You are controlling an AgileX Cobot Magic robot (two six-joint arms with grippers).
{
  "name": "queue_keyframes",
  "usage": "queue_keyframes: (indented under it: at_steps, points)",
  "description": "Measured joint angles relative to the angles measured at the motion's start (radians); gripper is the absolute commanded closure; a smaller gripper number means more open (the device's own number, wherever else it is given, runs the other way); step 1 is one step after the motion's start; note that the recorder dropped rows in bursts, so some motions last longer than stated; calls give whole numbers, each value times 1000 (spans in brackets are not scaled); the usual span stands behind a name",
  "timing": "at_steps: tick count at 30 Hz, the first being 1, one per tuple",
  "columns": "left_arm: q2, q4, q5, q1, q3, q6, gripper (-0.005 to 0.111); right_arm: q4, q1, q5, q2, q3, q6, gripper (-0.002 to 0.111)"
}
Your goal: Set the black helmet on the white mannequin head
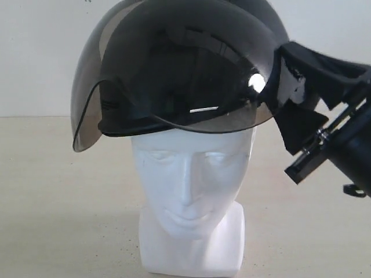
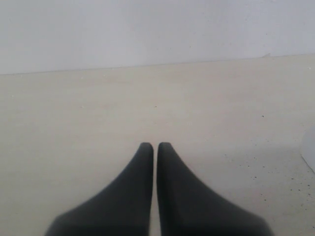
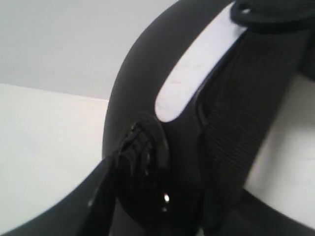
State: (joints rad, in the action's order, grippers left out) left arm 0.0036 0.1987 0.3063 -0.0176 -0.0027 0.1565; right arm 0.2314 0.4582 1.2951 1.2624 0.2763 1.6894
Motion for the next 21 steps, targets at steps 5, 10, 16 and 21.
queue_keyframes:
  at_steps: [5,10,16,21]
  points:
    - [0,0,0,0,0,0,102,-17,-4,2,5,-35,-16,108]
    - [0,0,0,0,0,0,102,-66,-17,-49,7,-49,-36,108]
    - [0,0,0,0,0,0,102,-54,-17,-87,15,-51,-19,108]
    - [0,0,0,0,0,0,102,-92,-17,-84,15,-55,20,108]
